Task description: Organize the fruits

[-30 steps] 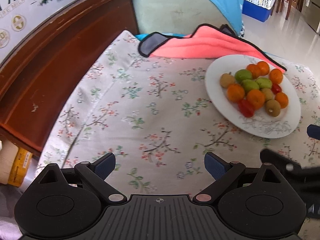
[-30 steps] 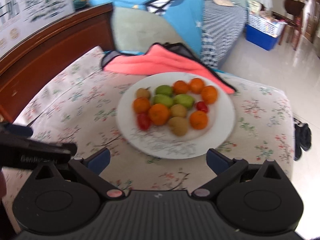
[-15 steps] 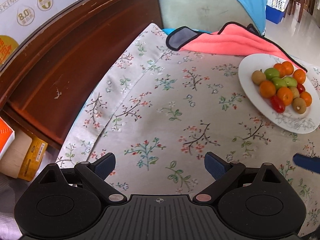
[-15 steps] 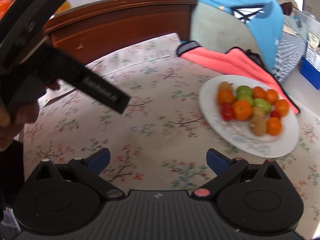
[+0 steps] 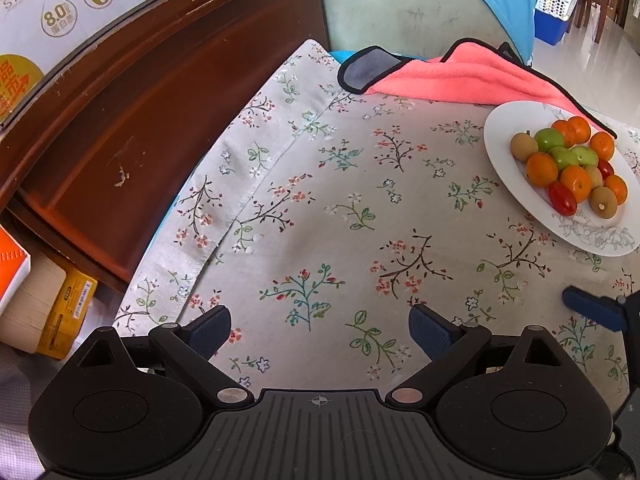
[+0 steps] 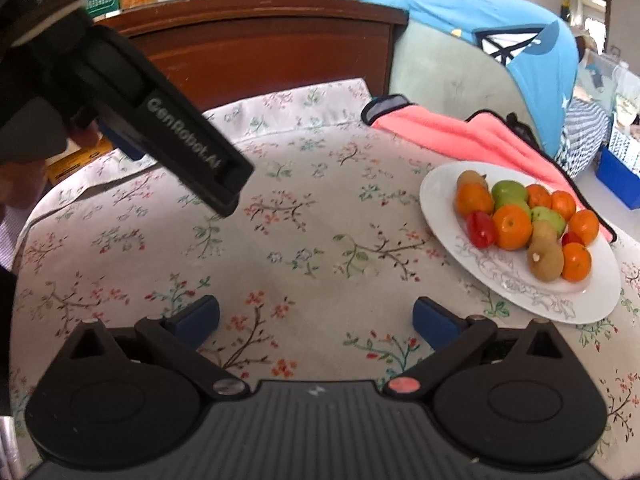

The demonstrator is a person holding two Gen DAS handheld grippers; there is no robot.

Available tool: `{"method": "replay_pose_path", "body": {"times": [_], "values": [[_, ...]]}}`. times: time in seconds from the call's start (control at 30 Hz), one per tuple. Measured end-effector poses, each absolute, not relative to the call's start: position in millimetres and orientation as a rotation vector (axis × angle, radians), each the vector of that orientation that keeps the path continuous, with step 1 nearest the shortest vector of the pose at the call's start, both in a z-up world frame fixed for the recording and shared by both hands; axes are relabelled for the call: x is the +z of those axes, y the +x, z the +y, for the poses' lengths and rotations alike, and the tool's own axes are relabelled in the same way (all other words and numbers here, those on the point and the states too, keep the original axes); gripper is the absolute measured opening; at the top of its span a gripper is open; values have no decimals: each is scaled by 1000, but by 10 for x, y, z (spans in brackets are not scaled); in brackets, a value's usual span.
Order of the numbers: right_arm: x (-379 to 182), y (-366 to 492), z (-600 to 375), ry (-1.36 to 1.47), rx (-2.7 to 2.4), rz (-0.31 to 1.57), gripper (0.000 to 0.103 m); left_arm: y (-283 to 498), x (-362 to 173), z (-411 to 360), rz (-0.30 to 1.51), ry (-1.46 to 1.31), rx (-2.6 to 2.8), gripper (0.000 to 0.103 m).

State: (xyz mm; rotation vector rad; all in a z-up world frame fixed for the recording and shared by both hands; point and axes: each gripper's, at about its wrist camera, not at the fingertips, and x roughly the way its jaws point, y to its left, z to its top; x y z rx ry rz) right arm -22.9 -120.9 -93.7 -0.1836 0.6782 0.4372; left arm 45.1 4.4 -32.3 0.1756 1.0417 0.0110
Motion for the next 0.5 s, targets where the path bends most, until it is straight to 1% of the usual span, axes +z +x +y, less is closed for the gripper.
{"method": "replay_pose_path", "body": {"times": [0.17, 0.5], "values": [[-962, -206, -1208, -167, 434, 641, 102, 451, -343, 69, 1049, 171, 14, 97], [-954, -180, -1207, -162, 438, 640, 102, 451, -375, 69, 1057, 177, 13, 97]]}}
